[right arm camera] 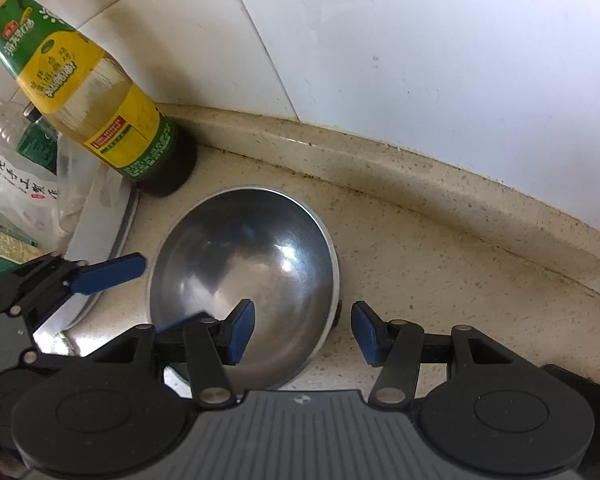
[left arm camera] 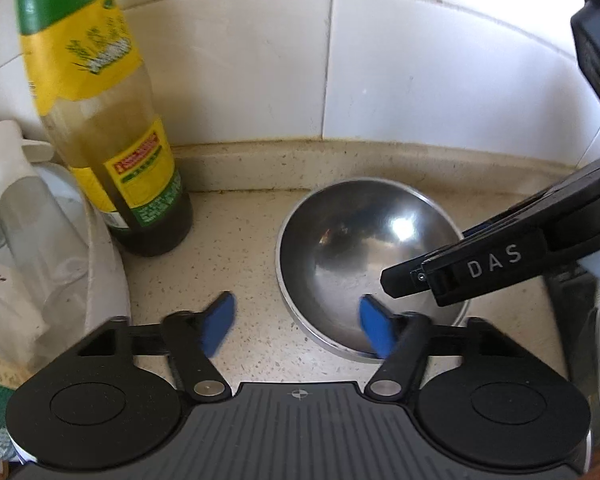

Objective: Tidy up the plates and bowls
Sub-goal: 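Move both grippers to the nested steel bowls beside the oil bottle, then close both grippers on the rim of the nested steel bowls and lift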

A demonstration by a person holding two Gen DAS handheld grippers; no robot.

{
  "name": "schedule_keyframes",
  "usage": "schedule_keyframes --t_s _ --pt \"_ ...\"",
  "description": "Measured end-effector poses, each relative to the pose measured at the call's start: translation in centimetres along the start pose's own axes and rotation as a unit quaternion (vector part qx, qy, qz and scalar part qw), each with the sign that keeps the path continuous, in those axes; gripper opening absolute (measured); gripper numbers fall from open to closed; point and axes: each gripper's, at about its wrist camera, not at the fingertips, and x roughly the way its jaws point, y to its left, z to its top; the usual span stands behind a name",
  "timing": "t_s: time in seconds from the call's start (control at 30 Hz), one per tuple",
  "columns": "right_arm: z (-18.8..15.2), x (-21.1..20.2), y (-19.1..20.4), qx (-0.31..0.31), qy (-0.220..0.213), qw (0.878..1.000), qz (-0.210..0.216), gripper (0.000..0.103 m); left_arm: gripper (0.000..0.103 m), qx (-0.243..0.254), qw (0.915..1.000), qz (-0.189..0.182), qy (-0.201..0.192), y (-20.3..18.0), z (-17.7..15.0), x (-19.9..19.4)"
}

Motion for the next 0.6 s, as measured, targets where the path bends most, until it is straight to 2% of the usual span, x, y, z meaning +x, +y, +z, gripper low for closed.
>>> schedule_keyframes --t_s 0.27,0.4,0.6 --pt "-0.6 0.6 -0.6 0.007 0.001 1.0 0.02 0.051 0.056 0.026 0.9996 -0.001 0.011 -1.0 0.1 1.6" --pt "-0.9 1.0 -0.3 0.011 0.0 0.999 0.032 0.051 0.056 0.027 0.9995 -0.01 0.011 -1.3 0.1 2.1" --pt "-1.1 1.3 0.0 0.013 -0.008 0.999 0.035 0.05 0.056 0.039 0.9992 -0.003 0.005 -1.8 0.2 2.1"
